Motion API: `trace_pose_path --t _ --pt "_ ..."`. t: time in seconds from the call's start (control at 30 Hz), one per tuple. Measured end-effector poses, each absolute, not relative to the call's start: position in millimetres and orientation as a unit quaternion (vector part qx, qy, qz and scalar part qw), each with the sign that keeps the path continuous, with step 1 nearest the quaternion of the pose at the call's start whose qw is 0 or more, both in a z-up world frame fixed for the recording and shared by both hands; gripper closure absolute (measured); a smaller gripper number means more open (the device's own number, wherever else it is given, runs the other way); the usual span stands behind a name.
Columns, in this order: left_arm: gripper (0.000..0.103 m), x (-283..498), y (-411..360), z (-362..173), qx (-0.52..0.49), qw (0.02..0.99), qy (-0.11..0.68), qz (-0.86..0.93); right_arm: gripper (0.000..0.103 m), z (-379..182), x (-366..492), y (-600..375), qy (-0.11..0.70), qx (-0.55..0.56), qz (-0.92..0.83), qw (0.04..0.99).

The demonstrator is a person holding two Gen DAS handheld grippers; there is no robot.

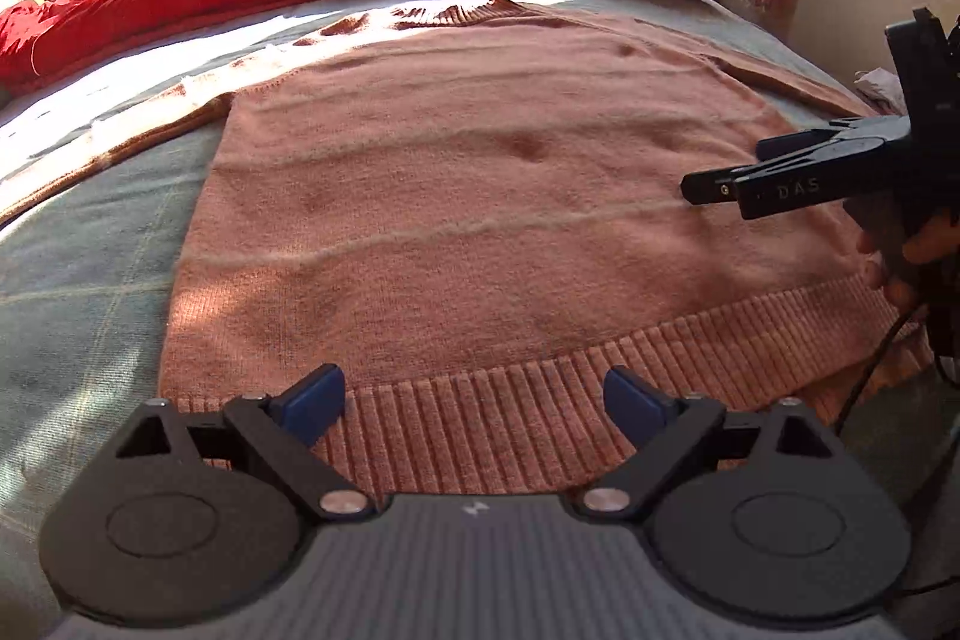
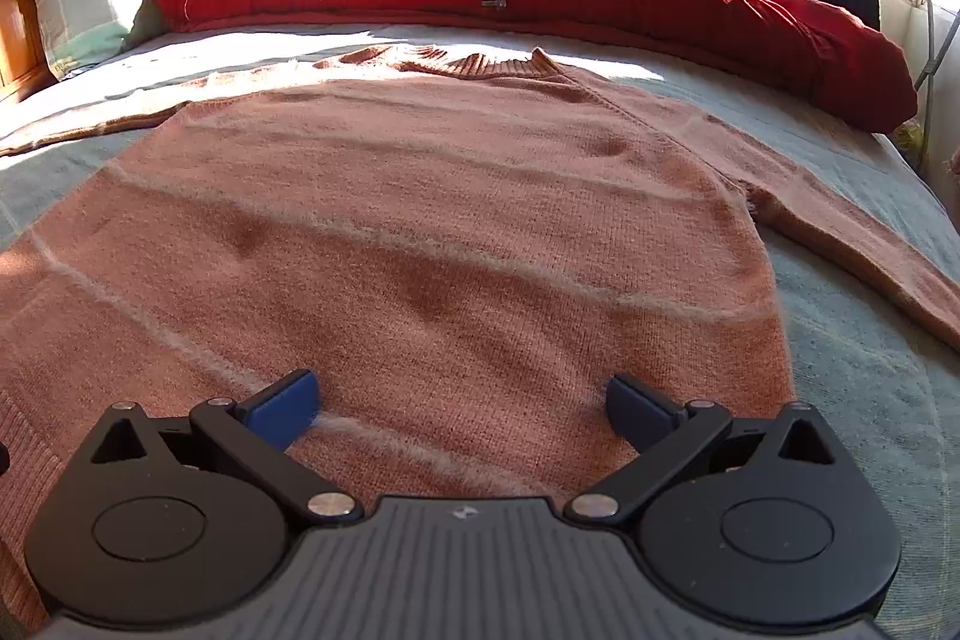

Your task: Fold clothes

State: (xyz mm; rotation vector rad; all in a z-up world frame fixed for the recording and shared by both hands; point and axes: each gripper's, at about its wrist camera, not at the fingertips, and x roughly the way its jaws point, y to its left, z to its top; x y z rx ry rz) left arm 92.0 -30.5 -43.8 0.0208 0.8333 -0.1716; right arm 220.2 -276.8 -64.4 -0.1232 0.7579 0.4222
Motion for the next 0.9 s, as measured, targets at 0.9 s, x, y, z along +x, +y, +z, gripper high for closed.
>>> trace_pose_path --t 0.9 --pt "0.01 88.5 -77.2 -47.0 0.035 0.915 0.391 -0.096 0.0 -66.0 224.1 -287.4 0.377 -0.069 0.224 0.896"
